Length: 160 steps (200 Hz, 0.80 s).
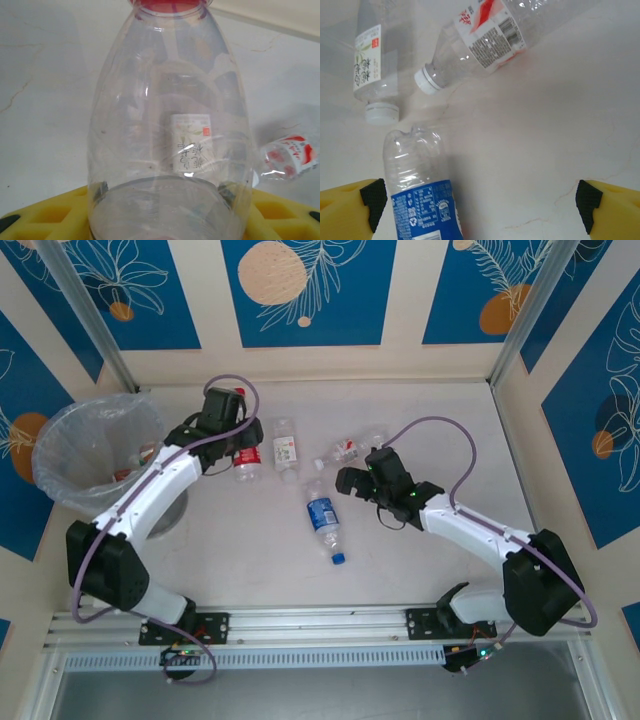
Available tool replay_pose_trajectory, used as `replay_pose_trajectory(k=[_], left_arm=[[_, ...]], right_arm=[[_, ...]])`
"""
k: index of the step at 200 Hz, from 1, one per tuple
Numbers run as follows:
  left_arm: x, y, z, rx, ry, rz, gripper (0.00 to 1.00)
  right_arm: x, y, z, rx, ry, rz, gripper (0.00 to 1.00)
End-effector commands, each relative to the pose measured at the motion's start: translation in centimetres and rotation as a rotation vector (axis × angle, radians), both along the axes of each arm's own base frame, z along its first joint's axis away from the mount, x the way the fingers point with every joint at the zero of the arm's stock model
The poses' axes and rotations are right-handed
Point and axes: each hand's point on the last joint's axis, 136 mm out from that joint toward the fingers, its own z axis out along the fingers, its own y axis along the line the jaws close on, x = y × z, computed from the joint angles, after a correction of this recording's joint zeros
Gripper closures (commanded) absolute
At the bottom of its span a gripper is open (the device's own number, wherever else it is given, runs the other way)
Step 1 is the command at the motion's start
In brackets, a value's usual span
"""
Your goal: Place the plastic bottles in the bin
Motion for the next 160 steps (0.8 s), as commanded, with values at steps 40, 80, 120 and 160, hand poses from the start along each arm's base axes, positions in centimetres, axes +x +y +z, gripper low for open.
replay_pose_trajectory(k=[40, 80, 120, 160], left_arm=[[-2.3, 1.5, 8.1, -0.132, -0.091, -0.069, 0.44], [-3.2, 3.1, 12.7, -0.182, -0.15, -0.09, 0.44], [-3.3, 7.3, 14.8, -0.188, -0.185, 0.0, 0.44], [-4.0, 10.7, 17.1, -0.17, -0.24, 0.07, 0.44]], right_arm=[[1.8, 0.7, 1.8, 0.032, -0.027, -0.032, 0.0], [1.9, 1.1, 1.6, 0.036, -0.019, -0.026, 0.0], [2.1, 1.1, 1.7, 0.041, -0.021, -0.025, 0.0], [1.9, 0.9, 1.7, 0.028, -0.017, -0.028, 0.0]])
